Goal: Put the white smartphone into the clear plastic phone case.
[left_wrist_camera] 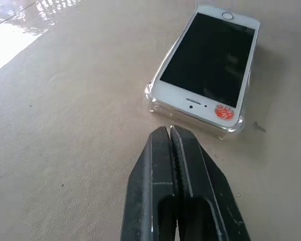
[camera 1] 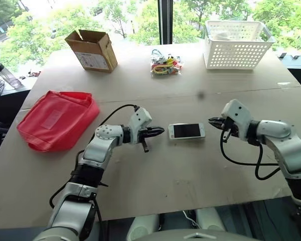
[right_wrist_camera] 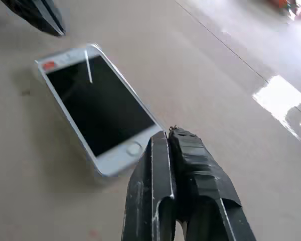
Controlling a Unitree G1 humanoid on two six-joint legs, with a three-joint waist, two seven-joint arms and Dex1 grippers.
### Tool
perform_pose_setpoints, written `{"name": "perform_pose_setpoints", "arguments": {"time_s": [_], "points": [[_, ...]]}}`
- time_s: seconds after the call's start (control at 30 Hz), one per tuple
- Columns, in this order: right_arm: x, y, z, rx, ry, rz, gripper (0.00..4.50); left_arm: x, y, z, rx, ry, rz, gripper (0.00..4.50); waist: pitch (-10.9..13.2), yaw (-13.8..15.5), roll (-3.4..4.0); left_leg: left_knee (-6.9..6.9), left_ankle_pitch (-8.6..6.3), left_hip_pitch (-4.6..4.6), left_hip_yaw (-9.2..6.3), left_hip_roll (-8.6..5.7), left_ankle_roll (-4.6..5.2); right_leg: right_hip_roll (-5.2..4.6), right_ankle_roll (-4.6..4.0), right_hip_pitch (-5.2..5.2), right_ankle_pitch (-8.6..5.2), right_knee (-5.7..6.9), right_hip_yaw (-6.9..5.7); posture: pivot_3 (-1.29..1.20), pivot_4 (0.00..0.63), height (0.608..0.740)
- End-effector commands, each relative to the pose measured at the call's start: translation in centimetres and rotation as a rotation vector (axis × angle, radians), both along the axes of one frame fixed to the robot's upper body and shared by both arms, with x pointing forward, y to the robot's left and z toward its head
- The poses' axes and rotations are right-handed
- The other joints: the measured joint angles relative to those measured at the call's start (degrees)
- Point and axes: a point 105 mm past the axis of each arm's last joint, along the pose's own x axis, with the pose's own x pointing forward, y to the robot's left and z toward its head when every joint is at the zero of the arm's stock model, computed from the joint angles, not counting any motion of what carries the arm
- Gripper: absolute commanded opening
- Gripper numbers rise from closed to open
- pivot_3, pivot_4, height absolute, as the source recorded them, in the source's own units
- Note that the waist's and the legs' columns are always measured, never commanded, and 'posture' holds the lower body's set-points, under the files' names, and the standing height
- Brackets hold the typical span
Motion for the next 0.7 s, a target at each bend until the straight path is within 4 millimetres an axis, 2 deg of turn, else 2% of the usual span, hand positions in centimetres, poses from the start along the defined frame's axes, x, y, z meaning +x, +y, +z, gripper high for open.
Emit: {"name": "perform_pose_setpoints", "arguments": {"time_s": [0.03,0.13,0.2,0.33,0.4,0.57,0.7], "points": [[-0.1,1.1,0.9,0.008,-0.044,0.03,0.0,-0.3,-1.6,1.6,-0.044,-0.041,-0.054,0.05,0.0,0.3,0.0,0.04,0.0,-0.03,-0.01,-0.01,0.0,-0.01,0.0,0.0,0.0,0.0,-0.02,0.0,0.15,0.733],[-0.1,1.6,0.8,0.01,-0.043,0.04,0.0,-0.3,-2.9,1.3,-0.045,-0.034,-0.087,0.05,0.0,0.4,0.0,0.07,0.0,-0.03,0.0,-0.03,0.0,-0.02,0.0,0.01,0.0,-0.01,-0.02,0.0,0.15,0.733],[-0.1,1.7,0.7,-0.003,-0.042,0.043,0.0,-0.3,-3.4,0.5,-0.008,-0.014,-0.1,0.05,0.0,0.4,0.0,0.07,0.0,-0.04,-0.01,-0.03,0.0,-0.01,0.0,0.0,0.0,0.0,-0.03,0.0,0.15,0.733],[-0.2,1.5,0.3,-0.034,-0.042,0.038,0.0,-0.7,-3.2,-1.5,0.091,0.003,-0.134,0.05,0.0,0.0,0.0,0.04,0.0,-0.01,0.0,-0.03,0.0,0.0,0.0,0.0,0.0,0.0,-0.01,0.0,0.15,0.733],[-0.2,1.4,0.1,-0.047,-0.038,0.03,0.0,-0.8,-3.1,-1.7,0.098,0.005,-0.139,0.05,0.0,0.0,0.0,0.03,0.0,0.01,0.01,-0.03,0.0,0.0,0.0,0.01,0.0,0.0,0.0,0.0,0.15,0.733],[-0.1,0.8,-0.6,-0.071,-0.009,0.003,0.0,-0.5,-2.5,-1.4,0.104,-0.005,-0.126,0.05,0.0,0.0,-0.01,0.04,0.0,0.04,-0.01,-0.02,0.0,0.0,0.0,0.04,0.0,0.01,-0.01,0.0,0.15,0.733],[-0.1,0.2,-1.3,-0.095,0.014,-0.023,0.0,0.2,-2.7,1.4,-0.026,-0.047,-0.082,0.05,0.0,0.0,-0.01,0.05,0.0,0.02,-0.01,-0.02,0.0,0.0,0.0,0.03,0.0,0.01,-0.01,0.0,0.15,0.733]]}}
